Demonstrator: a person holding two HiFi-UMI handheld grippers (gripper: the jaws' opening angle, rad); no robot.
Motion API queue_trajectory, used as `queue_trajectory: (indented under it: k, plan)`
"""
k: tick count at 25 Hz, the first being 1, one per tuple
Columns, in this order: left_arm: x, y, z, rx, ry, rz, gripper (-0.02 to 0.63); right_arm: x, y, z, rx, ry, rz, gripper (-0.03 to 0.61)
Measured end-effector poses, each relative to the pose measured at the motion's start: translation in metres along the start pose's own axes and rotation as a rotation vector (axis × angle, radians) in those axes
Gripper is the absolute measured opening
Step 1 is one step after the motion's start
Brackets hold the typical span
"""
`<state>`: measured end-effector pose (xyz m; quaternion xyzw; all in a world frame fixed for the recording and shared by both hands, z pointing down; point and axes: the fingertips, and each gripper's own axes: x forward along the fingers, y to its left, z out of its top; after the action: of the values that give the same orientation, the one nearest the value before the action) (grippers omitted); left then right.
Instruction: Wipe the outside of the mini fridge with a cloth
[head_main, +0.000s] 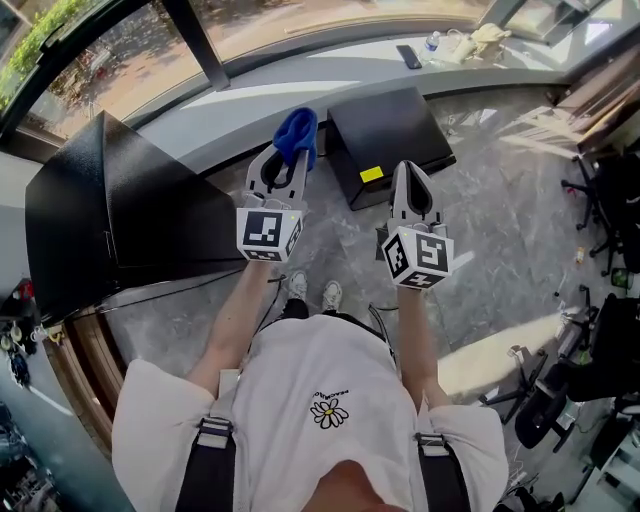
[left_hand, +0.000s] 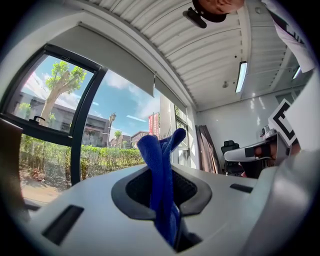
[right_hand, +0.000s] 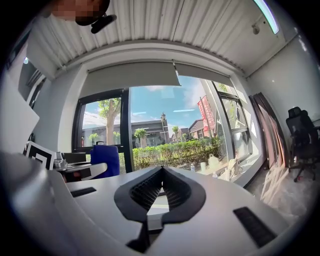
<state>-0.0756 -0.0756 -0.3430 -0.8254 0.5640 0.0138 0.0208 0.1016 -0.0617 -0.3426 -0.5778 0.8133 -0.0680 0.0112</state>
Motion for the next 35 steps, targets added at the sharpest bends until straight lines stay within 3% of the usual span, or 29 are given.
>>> queue_trajectory:
  k: [9, 13, 19, 22, 28, 32, 35]
  plan:
    - [0.017, 0.009, -0.022, 0.004, -0.011, -0.037, 0.058, 0.019, -0.002, -0.019, -0.044, -0.023, -0.018, 0.011]
    - [0.028, 0.014, -0.062, 0.032, 0.032, -0.037, 0.059, 0.037, -0.008, -0.049, 0.014, -0.034, -0.035, 0.011]
    - [0.032, 0.009, -0.126, 0.035, 0.05, -0.011, 0.06, 0.047, -0.031, -0.11, -0.04, 0.0, -0.049, 0.011]
    - [0.045, 0.01, -0.186, 0.032, 0.022, -0.022, 0.06, 0.053, -0.051, -0.165, -0.068, -0.021, -0.075, 0.012]
    - [0.068, 0.032, -0.371, 0.062, -0.045, -0.027, 0.059, 0.072, -0.079, -0.311, -0.173, -0.155, -0.071, 0.012]
    - [0.088, 0.036, -0.489, 0.066, -0.097, -0.033, 0.06, 0.059, -0.144, -0.409, -0.153, -0.256, -0.191, 0.012]
    - [0.101, 0.043, -0.554, 0.055, -0.14, -0.029, 0.058, 0.057, -0.176, -0.474, -0.123, -0.305, -0.252, 0.011]
